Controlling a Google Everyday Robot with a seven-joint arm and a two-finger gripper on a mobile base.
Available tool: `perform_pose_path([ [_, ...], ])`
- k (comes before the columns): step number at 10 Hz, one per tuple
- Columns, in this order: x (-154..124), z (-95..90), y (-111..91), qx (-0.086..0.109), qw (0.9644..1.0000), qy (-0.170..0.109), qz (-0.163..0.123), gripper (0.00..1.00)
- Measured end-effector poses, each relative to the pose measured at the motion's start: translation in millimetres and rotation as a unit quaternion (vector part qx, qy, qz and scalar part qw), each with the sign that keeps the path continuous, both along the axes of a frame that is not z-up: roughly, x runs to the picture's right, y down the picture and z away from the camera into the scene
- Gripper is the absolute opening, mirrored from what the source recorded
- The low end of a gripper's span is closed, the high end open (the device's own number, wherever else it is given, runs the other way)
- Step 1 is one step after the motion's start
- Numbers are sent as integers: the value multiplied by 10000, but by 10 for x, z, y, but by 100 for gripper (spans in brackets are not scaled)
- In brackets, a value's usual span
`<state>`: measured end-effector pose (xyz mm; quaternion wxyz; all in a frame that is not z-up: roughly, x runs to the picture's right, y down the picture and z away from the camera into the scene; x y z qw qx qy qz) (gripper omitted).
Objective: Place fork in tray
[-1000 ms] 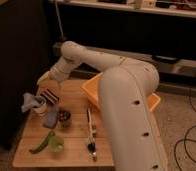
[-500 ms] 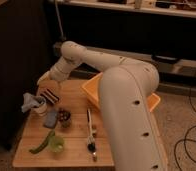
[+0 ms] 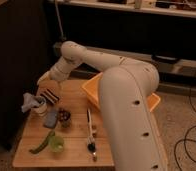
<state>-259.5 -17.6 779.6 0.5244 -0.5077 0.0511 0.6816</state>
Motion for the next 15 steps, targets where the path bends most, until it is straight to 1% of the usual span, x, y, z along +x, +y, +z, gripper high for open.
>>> perform_pose_path([
  [2, 6, -7, 7, 9, 10000, 7, -18, 70],
  [3, 34, -43, 12, 54, 10000, 36, -12, 70],
  [4, 117, -104, 36, 89, 9999, 76, 14, 70],
  [6, 399, -283, 136, 157, 9997, 173, 74, 70],
  [7, 646, -406, 238, 175, 9994, 263, 130, 70],
  [8, 830, -475, 318, 172, 9991, 342, 186, 70],
  [10, 1290, -647, 592, 109, 9977, 553, 373, 70],
  [12, 1635, -744, 829, 55, 9960, 743, 501, 70],
  [14, 2094, -850, 1164, 27, 9924, 1057, 635, 70],
  [15, 2274, -886, 1298, 36, 9904, 1200, 685, 70],
])
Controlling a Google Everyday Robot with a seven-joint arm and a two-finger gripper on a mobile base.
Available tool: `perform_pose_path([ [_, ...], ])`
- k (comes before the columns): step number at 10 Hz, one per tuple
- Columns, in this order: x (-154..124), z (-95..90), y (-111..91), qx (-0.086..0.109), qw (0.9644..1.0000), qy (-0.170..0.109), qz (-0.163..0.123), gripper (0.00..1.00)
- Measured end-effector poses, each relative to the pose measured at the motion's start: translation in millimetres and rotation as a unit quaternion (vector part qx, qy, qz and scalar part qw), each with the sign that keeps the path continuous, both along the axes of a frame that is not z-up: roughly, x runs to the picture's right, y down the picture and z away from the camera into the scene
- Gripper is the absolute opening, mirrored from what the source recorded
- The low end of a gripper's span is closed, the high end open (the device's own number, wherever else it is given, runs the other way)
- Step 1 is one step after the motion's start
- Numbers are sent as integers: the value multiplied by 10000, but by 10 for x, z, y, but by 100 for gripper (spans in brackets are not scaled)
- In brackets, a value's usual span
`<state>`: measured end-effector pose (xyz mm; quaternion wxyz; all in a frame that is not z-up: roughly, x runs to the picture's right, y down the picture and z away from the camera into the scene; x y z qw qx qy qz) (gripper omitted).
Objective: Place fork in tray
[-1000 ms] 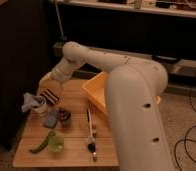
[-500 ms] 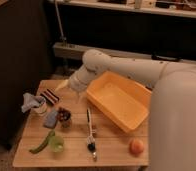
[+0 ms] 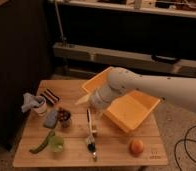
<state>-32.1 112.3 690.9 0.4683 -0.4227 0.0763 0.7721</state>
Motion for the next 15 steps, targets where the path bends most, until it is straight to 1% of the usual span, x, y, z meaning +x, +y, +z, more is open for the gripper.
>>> perform_pose_path([
  [1, 251, -37, 201, 0, 9996, 275, 93, 70],
  [2, 387, -48, 360, -13, 9982, 569, 207, 70],
  [3, 498, -36, 506, -47, 9955, 870, 365, 70],
  [5, 627, -38, 653, -75, 9914, 1185, 549, 70],
  [9, 620, -24, 676, -87, 9912, 1196, 562, 70],
  [11, 589, 77, 719, -165, 9922, 1073, 610, 70],
  [13, 576, 376, 874, -191, 9949, 766, 631, 70],
  [14, 573, 495, 932, -160, 9960, 614, 634, 70],
  [15, 553, 577, 976, -90, 9970, 430, 630, 70],
])
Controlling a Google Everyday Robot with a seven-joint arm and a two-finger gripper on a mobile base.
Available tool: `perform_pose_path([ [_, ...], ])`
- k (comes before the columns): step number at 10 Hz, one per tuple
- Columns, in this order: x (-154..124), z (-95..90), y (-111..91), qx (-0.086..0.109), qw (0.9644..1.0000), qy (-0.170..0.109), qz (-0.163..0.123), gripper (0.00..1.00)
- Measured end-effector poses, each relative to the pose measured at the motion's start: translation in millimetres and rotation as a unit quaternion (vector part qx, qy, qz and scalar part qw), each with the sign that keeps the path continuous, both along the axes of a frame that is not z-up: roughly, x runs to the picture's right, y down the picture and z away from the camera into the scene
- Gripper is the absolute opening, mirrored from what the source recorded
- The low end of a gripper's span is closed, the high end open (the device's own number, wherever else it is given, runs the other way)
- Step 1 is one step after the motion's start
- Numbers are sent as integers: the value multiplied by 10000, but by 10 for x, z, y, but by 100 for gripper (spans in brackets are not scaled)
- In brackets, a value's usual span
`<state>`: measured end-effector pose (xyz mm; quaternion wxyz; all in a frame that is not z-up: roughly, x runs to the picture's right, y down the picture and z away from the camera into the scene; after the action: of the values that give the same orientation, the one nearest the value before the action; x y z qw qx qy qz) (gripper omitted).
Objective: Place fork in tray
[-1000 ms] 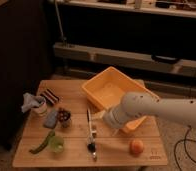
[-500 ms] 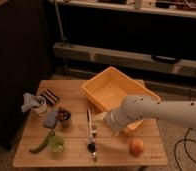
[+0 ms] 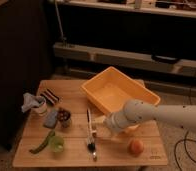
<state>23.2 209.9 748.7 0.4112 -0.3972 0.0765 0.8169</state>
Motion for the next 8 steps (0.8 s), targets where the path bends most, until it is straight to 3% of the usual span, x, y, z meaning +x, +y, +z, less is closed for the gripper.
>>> perform_pose_path([
  [4, -74, 7, -41, 494, 9964, -691, -25, 70],
  [8, -270, 77, -38, 799, 9927, -767, -478, 70],
])
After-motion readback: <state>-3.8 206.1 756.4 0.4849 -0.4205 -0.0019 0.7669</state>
